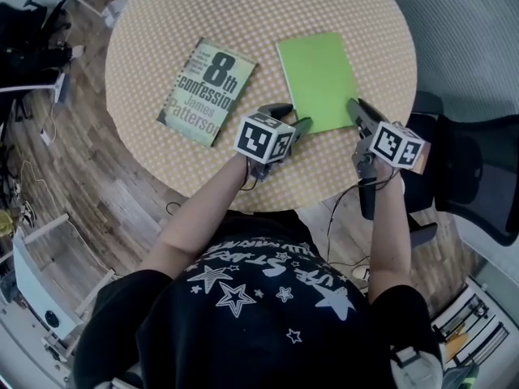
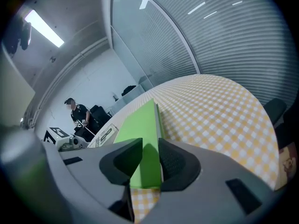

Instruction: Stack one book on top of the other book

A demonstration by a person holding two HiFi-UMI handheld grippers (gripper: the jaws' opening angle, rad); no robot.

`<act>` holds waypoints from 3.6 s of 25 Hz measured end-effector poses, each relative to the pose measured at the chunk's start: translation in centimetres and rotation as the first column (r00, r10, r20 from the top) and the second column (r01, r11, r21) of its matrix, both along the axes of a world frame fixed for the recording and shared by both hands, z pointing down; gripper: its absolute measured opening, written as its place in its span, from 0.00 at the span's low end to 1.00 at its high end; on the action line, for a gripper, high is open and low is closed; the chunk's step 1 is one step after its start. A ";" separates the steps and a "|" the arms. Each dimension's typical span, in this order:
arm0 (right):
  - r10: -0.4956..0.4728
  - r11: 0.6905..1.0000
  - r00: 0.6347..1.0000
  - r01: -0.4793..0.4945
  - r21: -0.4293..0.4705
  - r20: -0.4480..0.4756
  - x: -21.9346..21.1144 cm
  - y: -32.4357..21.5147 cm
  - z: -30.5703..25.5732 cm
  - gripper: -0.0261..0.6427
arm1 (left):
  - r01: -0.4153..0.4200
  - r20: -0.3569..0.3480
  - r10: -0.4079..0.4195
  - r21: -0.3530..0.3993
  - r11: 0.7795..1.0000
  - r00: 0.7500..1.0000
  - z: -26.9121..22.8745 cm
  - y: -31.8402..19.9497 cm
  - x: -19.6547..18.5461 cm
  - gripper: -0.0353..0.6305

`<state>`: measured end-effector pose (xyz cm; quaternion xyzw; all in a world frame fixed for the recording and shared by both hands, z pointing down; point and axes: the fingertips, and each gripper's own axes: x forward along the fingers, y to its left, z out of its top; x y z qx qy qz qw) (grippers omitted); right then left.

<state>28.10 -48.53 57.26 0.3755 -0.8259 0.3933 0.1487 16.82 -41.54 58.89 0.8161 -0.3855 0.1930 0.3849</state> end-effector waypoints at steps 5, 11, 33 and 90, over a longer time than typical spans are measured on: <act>0.025 0.996 0.999 -0.029 0.084 0.042 -2.5 1.7 -4.5 0.21 | -0.014 0.014 0.013 0.090 0.996 1.000 -3.1 1.2 -2.6 0.39; 0.046 0.986 0.997 -0.054 0.159 0.054 -6.5 3.6 -7.7 0.21 | 0.021 -0.027 -0.018 0.124 0.992 0.999 -5.7 3.1 -6.6 0.39; 0.127 0.979 0.973 -0.155 0.132 0.193 -24.7 15.6 -7.7 0.21 | 0.021 -0.098 -0.006 0.150 0.989 0.995 -8.4 10.2 -26.6 0.39; 0.195 0.943 0.978 -0.208 0.260 0.076 -26.0 21.8 -8.4 0.23 | 0.000 0.075 -0.036 0.427 0.904 0.997 -13.5 14.4 -28.9 0.38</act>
